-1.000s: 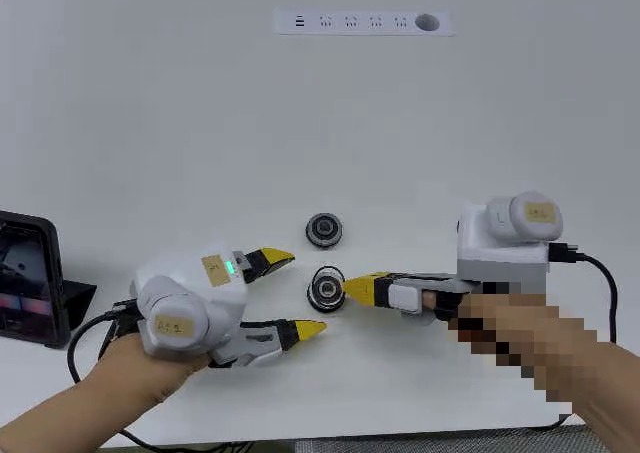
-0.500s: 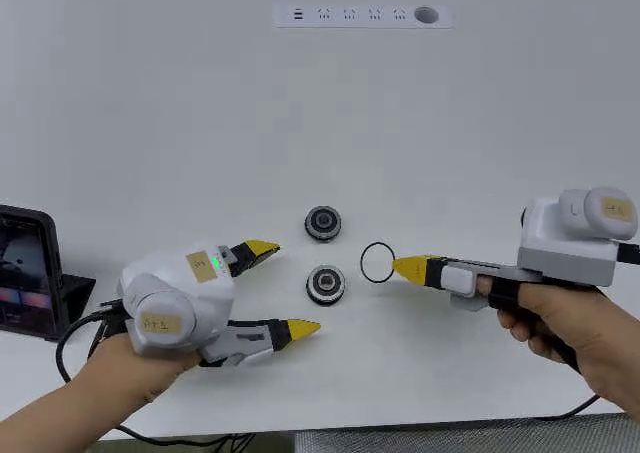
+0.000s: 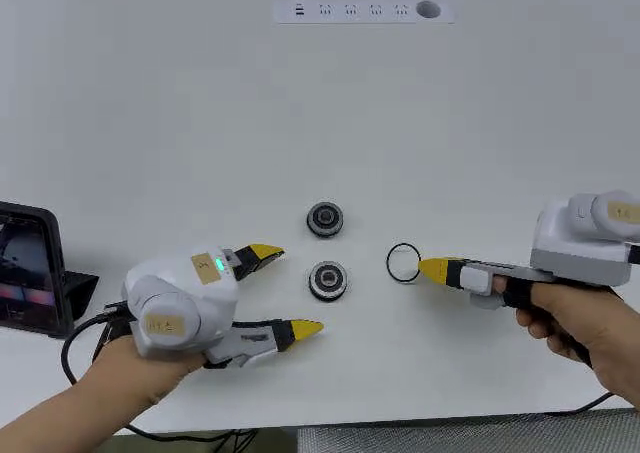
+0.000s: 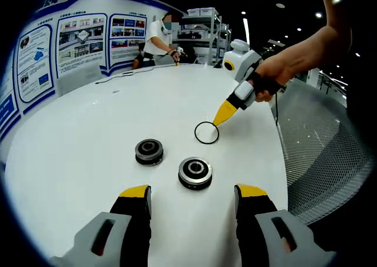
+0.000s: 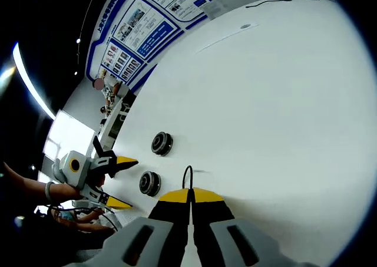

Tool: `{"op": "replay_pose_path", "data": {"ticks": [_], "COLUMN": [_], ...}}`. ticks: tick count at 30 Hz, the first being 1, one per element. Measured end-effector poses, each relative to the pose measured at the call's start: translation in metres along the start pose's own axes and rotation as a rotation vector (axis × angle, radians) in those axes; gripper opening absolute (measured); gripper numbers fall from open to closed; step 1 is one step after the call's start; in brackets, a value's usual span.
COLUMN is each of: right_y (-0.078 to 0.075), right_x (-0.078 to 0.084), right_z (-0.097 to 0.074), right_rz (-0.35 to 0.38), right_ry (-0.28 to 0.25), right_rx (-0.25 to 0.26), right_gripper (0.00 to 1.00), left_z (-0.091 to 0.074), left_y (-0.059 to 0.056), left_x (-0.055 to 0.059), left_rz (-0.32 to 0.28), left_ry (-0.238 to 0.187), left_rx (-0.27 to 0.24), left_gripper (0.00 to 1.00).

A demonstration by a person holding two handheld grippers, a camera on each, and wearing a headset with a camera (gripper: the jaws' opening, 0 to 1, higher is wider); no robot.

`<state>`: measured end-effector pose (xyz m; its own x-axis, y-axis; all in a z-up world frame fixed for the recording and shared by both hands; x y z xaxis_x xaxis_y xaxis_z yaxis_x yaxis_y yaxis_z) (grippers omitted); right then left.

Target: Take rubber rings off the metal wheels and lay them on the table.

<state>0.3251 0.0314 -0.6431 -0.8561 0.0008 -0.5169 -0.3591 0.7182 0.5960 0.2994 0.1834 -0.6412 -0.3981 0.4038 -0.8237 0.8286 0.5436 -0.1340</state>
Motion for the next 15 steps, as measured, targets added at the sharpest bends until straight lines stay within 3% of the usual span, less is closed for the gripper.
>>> {"op": "replay_pose_path", "data": {"ticks": [6,10,15], "right_y": [-0.0038,-0.0082,-0.0104], "right_x": [0.0026,0.0043,0.0005], "right_z": [0.0016,0.001,0.0008], "right_rz": [-0.088,-0.197,-0.261], "right_ry": [0.021,0.053,0.055], "right_rx": [0.044,0.079,0.095], "right_gripper": [0.06,0.09,0.16], "left_z": [-0.0011,-0.0015,-0.0018], "left_y": [-0.0005,0.0003,0.0014], "left_x": [0.0008,0.0013,-0.0003], "left_rz": [-0.004,-0.005,-0.012], "left_ry": [0.002,0.007,0.001], "left_rx": [0.002,-0.002,-0.003], "left_gripper": [0.57,0.57,0.56]}}
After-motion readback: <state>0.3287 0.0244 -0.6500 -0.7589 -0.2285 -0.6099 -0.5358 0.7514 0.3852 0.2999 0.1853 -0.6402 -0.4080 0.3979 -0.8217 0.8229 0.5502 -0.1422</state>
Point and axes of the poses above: the centre of the closed fingertips' face, and the gripper's own axes: z roughly forward along the fingers, y roughly to its left, x roughly out of its underside, the point moved 2 cm from there along -z, roughly backward along the fingers, and after that the axes turned 4 degrees about -z, right-handed, at the moved point
